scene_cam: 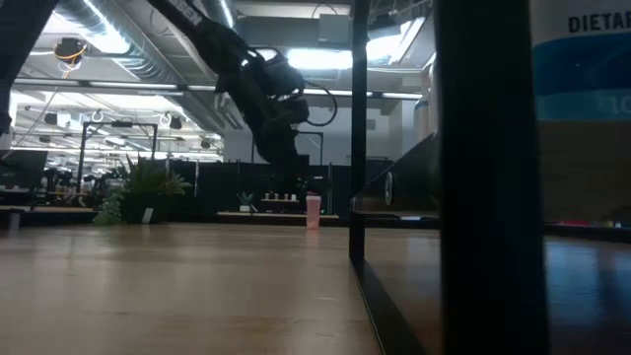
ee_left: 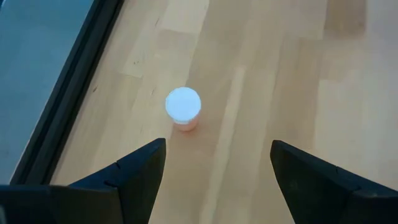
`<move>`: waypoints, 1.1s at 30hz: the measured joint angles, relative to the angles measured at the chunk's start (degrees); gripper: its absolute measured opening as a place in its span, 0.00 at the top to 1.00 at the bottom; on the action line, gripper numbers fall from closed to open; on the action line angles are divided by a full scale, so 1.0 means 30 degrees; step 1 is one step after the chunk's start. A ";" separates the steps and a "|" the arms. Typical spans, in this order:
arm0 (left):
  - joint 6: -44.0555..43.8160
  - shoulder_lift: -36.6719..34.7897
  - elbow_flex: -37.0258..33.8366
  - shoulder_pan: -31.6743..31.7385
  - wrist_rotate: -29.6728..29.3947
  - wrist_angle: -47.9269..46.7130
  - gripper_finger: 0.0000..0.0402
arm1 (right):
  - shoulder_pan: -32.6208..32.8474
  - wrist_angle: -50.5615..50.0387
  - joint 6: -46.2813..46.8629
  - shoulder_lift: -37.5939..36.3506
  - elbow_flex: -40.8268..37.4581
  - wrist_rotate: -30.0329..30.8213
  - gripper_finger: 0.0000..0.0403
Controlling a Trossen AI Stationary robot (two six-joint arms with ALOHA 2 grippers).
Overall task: Pick and place medicine bottles onto shelf by color
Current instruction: Put the top pink pill bottle on the shelf
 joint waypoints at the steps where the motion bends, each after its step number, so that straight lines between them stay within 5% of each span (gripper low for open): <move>1: 0.0185 0.0196 0.0000 0.0015 0.0000 0.0207 0.29 | -0.0206 0.0220 0.0084 0.0000 0.0000 0.0000 0.57; 27: 0.1006 0.0579 0.0000 -0.1566 -0.2910 0.1442 0.29 | -0.1904 0.2469 0.1517 0.0073 -0.2157 -0.0011 0.57; 33: 0.1846 0.0579 0.0000 -0.1024 -0.1848 0.1714 0.29 | -0.1904 0.2477 0.1528 0.0066 -0.2135 -0.0015 0.57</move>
